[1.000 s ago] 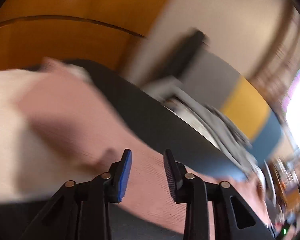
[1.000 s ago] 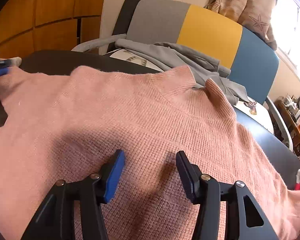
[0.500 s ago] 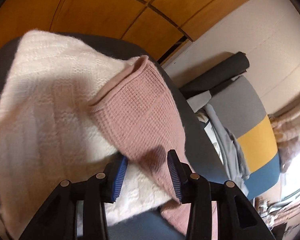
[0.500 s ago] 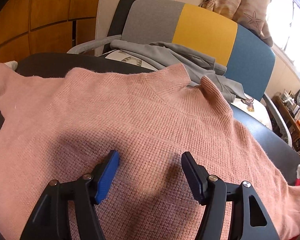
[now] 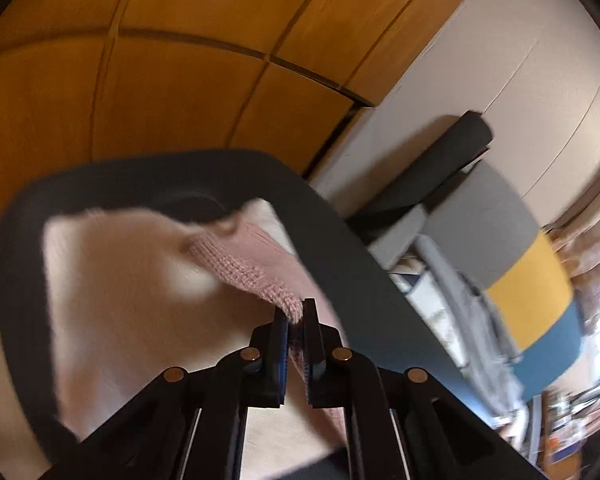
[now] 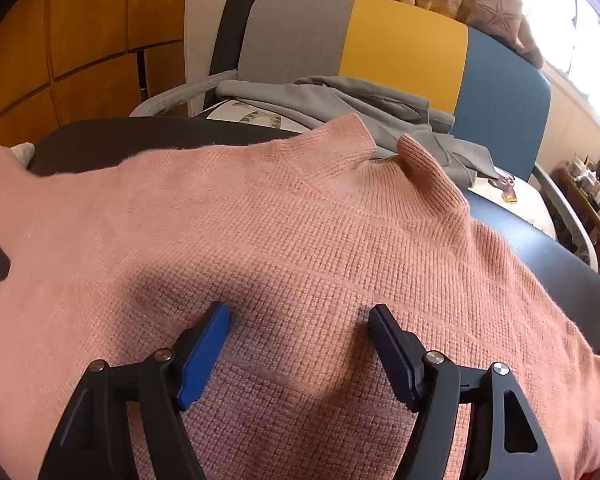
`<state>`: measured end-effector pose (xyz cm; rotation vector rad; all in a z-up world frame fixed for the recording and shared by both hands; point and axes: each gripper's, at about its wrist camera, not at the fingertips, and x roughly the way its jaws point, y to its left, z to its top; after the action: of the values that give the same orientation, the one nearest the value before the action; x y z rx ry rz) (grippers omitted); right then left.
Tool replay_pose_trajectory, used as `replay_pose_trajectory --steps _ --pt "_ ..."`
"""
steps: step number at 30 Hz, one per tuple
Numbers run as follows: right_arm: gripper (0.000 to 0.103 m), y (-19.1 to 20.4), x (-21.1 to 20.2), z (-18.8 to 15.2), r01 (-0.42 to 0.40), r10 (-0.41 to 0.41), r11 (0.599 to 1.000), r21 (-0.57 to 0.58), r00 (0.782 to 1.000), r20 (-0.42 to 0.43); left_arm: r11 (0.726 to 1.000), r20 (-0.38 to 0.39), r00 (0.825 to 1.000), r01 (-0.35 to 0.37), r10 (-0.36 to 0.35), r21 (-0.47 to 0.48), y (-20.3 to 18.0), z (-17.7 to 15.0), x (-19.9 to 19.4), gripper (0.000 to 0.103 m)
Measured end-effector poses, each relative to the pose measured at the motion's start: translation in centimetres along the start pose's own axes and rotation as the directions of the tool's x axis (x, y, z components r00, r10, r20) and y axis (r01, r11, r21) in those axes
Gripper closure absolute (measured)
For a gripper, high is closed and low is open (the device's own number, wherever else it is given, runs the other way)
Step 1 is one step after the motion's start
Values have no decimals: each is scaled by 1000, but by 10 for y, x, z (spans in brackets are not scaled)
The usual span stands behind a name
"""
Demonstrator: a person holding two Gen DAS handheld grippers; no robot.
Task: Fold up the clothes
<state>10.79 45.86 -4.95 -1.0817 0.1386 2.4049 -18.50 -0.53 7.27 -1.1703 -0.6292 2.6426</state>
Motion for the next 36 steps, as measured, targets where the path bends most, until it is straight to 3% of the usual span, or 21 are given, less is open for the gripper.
replay_pose_trajectory --steps 2,5,7,9,11,13,14,16,18,21,24,26,29,32,35,36 --pt "30 0 0 0 4 -4 1000 -2 1000 0 997 -40 997 -59 61 54 8 -6 16 98" --pt "29 1 0 0 9 -9 1000 -3 1000 -2 992 -108 990 -87 96 87 26 -28 38 97" --pt "29 0 0 0 8 -8 1000 -1 1000 -3 994 -73 996 -52 59 95 27 -32 30 95" --pt "28 -1 1 0 8 -8 1000 0 1000 -4 994 -38 999 -21 25 106 28 -35 22 85" --pt "28 -1 1 0 7 -7 1000 1 1000 -5 991 32 998 -59 55 118 28 -36 2 84" --pt "28 -2 1 0 6 -6 1000 2 1000 -5 987 140 984 -127 113 99 25 -38 -23 84" --pt "28 -2 1 0 7 -7 1000 3 1000 -4 988 195 975 -124 105 89 20 -42 -36 83" --pt "26 -3 1 0 9 -9 1000 3 1000 -4 992 258 965 -79 52 96 4 -58 -56 83" --pt "25 -3 1 1 9 -9 1000 5 1000 -4 985 251 967 0 -44 171 -30 -84 -62 83" --pt "25 -3 0 0 10 -10 1000 6 1000 -2 940 97 974 169 -206 295 -96 -140 -43 83" --pt "25 -2 0 0 16 -16 1000 2 1000 -1 884 -101 946 323 -307 337 -162 -211 -9 83" --pt "24 -2 -1 0 18 -18 1000 1 1000 2 858 -186 929 366 -319 360 -201 -250 10 83" --pt "24 -3 -2 0 19 -19 1000 2 1000 7 829 -238 919 387 -313 403 -238 -287 29 83" --pt "26 -8 -3 1 -19 19 1000 19 1000 5 837 -337 915 355 -220 417 -241 -308 46 83" --pt "64 -32 -5 9 -154 154 982 109 988 14 856 -337 902 385 -270 345 -227 -302 48 87" --pt "66 -43 -3 14 -158 157 978 139 987 20 857 -335 902 387 -275 341 -227 -301 48 87"
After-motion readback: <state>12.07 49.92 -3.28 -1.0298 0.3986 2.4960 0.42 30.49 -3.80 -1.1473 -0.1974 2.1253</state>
